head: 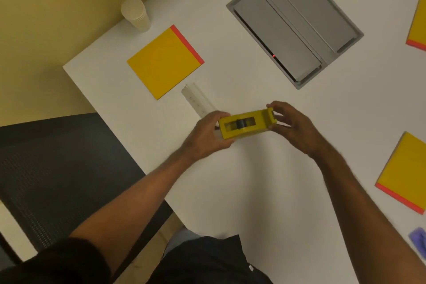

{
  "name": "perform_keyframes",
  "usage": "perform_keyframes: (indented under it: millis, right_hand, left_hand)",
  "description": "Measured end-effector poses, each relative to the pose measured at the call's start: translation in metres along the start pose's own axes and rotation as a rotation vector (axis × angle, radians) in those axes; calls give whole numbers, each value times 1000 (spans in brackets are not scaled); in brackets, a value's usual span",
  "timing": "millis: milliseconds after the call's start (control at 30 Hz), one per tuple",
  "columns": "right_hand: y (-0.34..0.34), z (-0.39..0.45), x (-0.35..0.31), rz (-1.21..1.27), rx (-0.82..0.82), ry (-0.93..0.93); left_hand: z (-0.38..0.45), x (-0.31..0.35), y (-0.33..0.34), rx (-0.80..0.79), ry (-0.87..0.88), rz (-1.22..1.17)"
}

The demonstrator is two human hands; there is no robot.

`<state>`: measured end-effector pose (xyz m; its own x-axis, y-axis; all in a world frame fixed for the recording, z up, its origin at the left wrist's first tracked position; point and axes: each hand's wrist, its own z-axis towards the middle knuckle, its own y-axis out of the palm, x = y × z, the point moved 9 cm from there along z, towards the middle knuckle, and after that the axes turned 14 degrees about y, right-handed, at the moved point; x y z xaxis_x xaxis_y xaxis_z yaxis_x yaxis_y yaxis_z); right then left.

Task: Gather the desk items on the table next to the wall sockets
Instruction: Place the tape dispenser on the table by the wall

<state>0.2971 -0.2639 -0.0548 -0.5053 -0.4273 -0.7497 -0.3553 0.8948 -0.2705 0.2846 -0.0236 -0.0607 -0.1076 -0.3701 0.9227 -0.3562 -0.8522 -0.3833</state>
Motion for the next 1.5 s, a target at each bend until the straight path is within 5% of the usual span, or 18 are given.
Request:
perform_keyframes:
  millis: [400, 967, 1500]
  right_hand:
    - [-5, 137, -147, -49, 316, -329]
    - [55, 300, -189, 174, 592, -217]
    - [74, 349, -191, 130, 540, -131]
  left_hand:
    - [182, -42, -143, 195, -20, -112]
    - [319, -161, -233, 499, -212, -46]
    - [350, -180, -252, 583, -251, -76]
